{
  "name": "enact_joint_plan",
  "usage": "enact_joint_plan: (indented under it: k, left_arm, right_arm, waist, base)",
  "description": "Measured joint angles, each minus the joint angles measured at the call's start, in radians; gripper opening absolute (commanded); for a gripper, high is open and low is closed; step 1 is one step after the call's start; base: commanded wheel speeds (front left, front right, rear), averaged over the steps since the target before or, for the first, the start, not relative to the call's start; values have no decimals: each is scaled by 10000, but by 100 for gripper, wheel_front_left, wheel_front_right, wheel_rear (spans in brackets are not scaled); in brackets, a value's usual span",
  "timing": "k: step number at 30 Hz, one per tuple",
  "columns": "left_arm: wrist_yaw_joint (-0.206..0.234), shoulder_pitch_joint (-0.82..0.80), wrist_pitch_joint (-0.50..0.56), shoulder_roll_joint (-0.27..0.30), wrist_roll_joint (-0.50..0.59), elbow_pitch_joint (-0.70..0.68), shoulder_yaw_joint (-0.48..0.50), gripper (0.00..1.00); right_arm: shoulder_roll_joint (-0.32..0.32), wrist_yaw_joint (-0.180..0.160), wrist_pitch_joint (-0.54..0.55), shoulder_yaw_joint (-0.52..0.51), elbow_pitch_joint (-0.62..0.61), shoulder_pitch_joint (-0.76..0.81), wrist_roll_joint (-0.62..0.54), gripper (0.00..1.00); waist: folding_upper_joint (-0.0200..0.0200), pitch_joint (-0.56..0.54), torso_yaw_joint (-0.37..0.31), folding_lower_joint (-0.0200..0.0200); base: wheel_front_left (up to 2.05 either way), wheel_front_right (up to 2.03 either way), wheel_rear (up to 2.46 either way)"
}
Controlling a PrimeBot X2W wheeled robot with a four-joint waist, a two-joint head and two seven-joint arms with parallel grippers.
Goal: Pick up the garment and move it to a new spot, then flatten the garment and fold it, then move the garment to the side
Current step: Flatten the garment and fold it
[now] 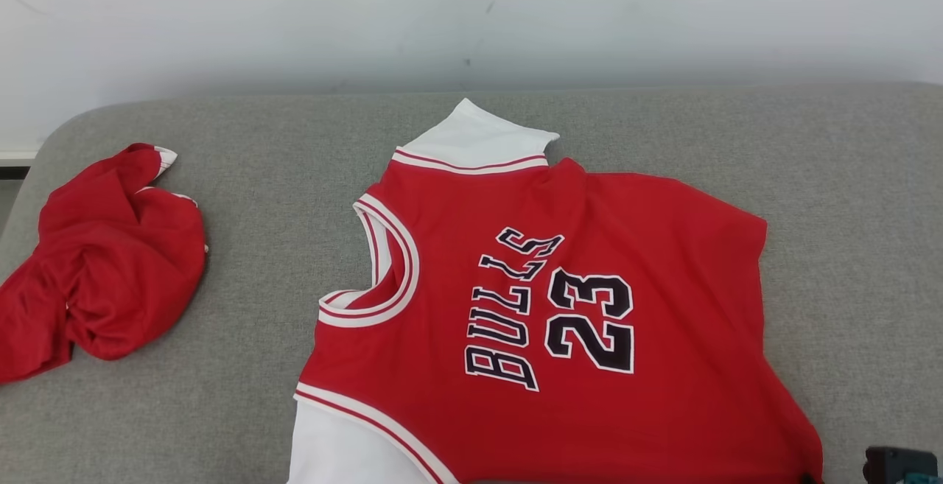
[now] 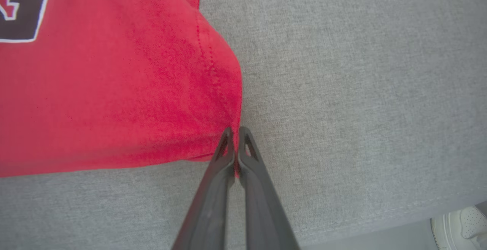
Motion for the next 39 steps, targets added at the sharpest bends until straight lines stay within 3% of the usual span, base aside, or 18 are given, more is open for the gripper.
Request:
enact_joint_plan:
  k: [19,29,39]
  left_arm:
    - [2,941,869,15,-665,-1848,326,0]
    - [-4,-317,957,-142,-1220,-3359,771,0]
    - [0,-2310,1317,-305,-1045,-3250,1043,0]
  right_arm:
    - [-86,2,871,-562,-1007,748,663,0]
    - [81,341,963,-435,-2146,-172,1764,0]
    - [-113,364,1174,-571,-2589,-1144,1854,0]
  waist:
    - [1,511,48,0]
    - [0,679,-60,0]
    - [1,1106,-353,1]
  base:
    - [0,0,0]
    - [0,0,0]
    - [0,0,0]
